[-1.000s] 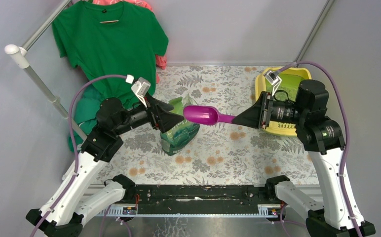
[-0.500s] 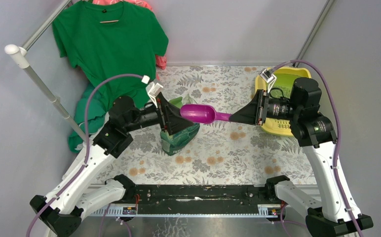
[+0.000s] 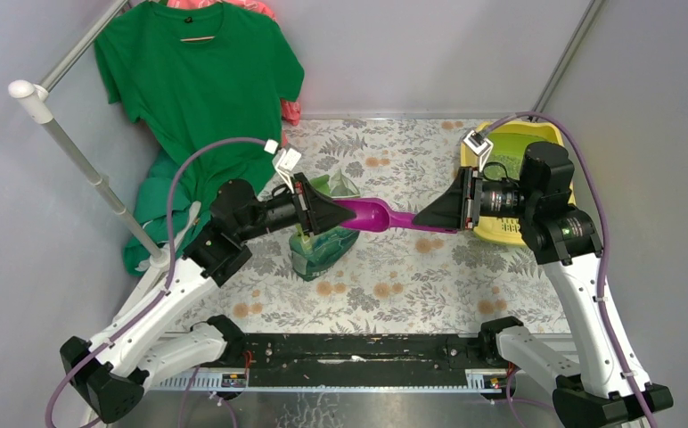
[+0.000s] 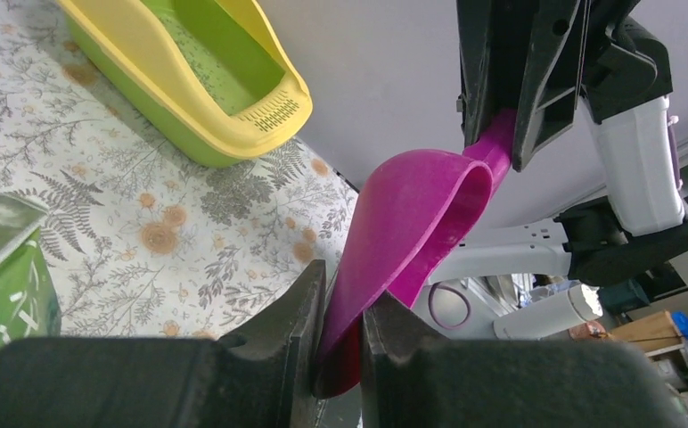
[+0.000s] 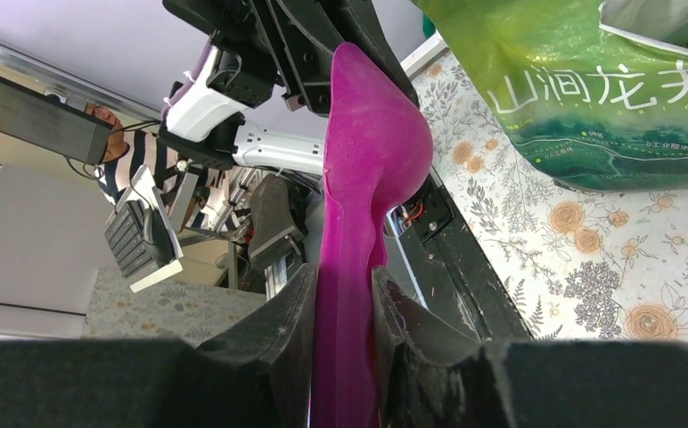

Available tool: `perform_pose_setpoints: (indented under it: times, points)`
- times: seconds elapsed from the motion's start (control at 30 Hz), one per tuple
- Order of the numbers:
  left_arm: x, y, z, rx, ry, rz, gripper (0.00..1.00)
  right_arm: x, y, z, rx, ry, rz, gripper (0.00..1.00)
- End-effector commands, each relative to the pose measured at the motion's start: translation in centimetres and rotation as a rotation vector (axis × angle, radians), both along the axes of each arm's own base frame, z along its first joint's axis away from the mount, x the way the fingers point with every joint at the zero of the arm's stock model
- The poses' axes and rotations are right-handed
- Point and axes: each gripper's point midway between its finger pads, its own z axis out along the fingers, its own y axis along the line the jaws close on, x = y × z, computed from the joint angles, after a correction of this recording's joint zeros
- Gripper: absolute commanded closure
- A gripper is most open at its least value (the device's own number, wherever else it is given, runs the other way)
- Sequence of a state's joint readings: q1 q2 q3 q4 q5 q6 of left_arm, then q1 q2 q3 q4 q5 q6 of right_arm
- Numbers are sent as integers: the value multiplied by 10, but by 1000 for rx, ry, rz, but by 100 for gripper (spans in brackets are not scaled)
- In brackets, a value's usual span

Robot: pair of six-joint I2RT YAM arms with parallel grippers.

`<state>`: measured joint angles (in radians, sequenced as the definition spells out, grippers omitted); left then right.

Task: Fill the litter box with clean litter
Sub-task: Pick up the spatula from the center of the board.

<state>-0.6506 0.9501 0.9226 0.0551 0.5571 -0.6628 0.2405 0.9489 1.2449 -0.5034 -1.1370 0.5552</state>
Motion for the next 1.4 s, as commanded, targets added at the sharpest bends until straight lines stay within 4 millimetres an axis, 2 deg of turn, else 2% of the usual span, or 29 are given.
perform_pose_setpoints:
  times: [0.0,0.13,0.17,0.4,0.5,0.57,0.67,0.77,0.87,0.97,1.1,1.2,1.27,1.37]
  points:
    - [-5,0,24,-138,-4,39,84,6,2,2,0,-33,-15,100]
    - [-7,6,24,-197,80,73,84,8,2,3,0,-31,-24,97]
    - [-8,8,25,-213,100,79,85,9,2,4,2,-34,-25,93]
    - [-11,28,20,-310,234,172,86,15,2,10,20,-54,-65,47]
    - [-11,41,20,-321,243,236,86,22,3,18,35,-73,-97,25]
    - [-10,50,22,-334,243,278,86,29,3,27,50,-94,-128,16]
    - [-10,60,26,-339,241,324,86,47,1,46,48,-151,-197,14]
    - [-15,67,31,-342,229,337,86,61,3,84,93,-308,-209,12]
    - [-20,76,39,-332,212,355,86,47,8,139,253,-561,-119,9]
    - [-25,82,48,-314,191,368,86,32,8,171,367,-690,-64,7]
    - [-29,89,59,-301,169,385,86,28,8,219,430,-767,-40,8]
    - [-29,91,61,-297,159,393,86,40,11,245,438,-791,-38,8]
    - [-29,92,61,-293,158,398,86,56,15,254,442,-789,-48,8]
    - [-27,94,59,-286,155,416,86,94,22,249,427,-739,-80,9]
